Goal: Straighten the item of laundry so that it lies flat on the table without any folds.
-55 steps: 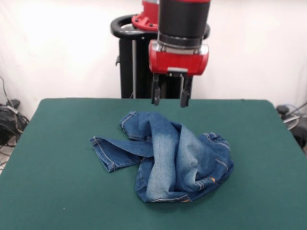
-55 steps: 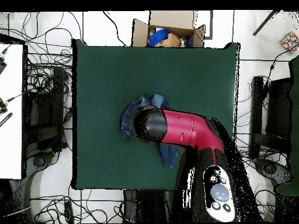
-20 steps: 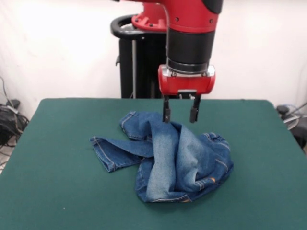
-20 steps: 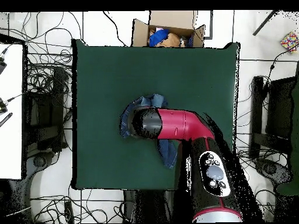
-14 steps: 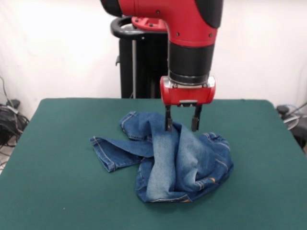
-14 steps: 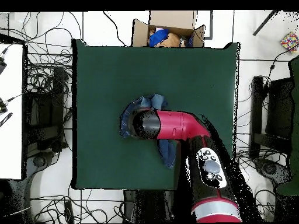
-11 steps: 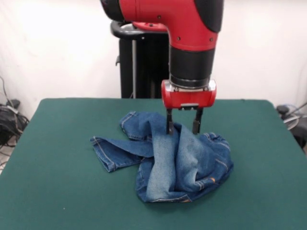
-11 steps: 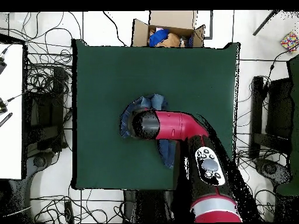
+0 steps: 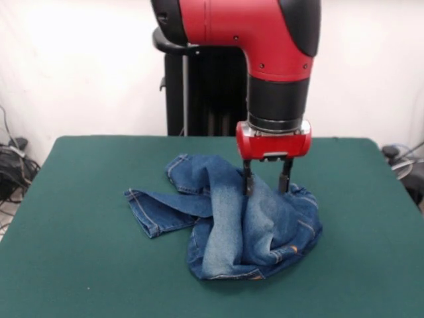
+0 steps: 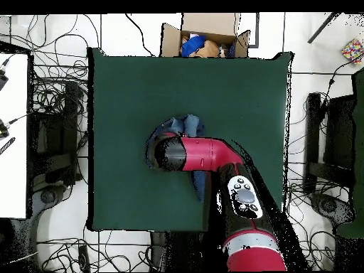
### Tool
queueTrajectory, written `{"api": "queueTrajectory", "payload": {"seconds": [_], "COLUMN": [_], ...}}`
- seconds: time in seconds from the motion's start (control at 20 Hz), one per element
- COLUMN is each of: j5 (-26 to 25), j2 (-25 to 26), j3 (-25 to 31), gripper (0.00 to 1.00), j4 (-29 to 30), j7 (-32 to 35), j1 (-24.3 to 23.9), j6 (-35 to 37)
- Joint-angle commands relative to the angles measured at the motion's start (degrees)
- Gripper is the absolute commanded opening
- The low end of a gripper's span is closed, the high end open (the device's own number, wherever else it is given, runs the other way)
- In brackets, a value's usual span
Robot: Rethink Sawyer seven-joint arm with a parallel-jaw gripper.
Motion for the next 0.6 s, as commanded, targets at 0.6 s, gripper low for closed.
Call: {"api": "queueTrajectory", "payload": {"seconds": [0.6], "j5": [-1.44], "j2": [-3.42], "j3": [2.65], "gripper": [0.00], "j4": [6.12], "j7": [4.54], "j1": [1.82], "j6": [1.14]}}
